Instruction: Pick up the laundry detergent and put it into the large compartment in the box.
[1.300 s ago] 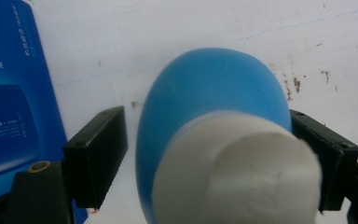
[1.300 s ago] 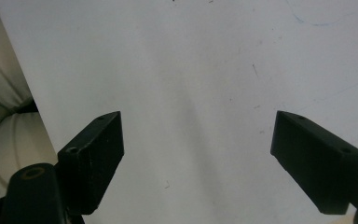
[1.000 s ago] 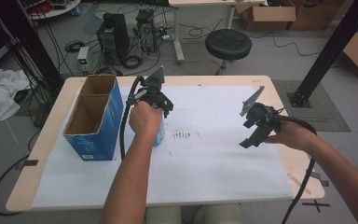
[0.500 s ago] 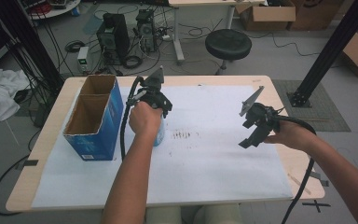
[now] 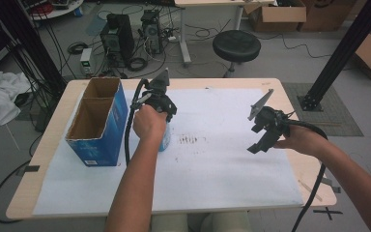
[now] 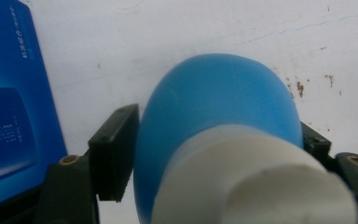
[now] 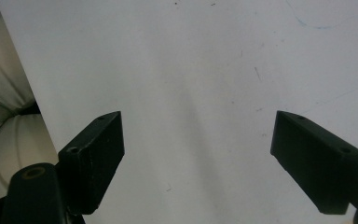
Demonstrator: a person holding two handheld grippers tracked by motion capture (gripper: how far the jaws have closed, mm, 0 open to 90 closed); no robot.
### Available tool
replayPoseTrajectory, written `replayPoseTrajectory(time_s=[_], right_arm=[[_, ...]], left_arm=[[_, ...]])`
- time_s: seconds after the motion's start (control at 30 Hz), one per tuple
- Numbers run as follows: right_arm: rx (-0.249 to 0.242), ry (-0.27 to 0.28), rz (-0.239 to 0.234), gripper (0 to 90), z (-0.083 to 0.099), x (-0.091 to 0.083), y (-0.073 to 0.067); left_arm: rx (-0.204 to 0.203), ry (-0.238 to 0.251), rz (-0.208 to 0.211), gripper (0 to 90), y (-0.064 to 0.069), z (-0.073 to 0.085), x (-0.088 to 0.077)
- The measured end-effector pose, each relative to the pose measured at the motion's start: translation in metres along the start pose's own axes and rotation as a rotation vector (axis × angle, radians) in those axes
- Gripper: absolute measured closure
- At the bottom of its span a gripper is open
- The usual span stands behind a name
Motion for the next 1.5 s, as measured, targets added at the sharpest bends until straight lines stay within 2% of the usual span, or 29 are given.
replayPoseTrajectory(time_s=[0.27,0.57,1.07,1.33,1.4,1.5], right_arm=[[0.001,0.004,0.002,17.1,0.002,-0.001,0.001],[0.004,0.005,0.001,17.0,0.004,0.0,0.0],[0.003,0.005,-0.003,17.0,0.003,0.001,0.001],[-0.001,0.004,-0.004,17.0,0.003,0.001,0.0],[-0.003,0.004,-0.003,17.0,0.003,0.001,-0.001],[-0.005,0.007,-0.002,17.1,0.003,0.0,-0.002]], left_arm=[[-0.006,0.001,-0.007,34.4,0.0,0.0,0.0],[0.012,-0.003,-0.016,36.9,0.002,0.0,-0.001],[0.03,-0.01,0.002,37.4,0.001,0.0,-0.004],[0.058,-0.002,0.012,37.5,0.001,0.001,-0.024],[0.068,0.006,0.008,37.5,0.0,0.0,-0.037],[0.072,0.014,0.009,37.5,-0.001,0.0,-0.046]])
Point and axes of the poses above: each handheld gripper's, and its own axes: x roughly forward along the jaws, z roughly out of its underside, y roughly to its right, the point moved 8 cm from there along x, roughly forward along the jaws, and after that the axes turned 7 degrees about -y, right-handed, at the moved point
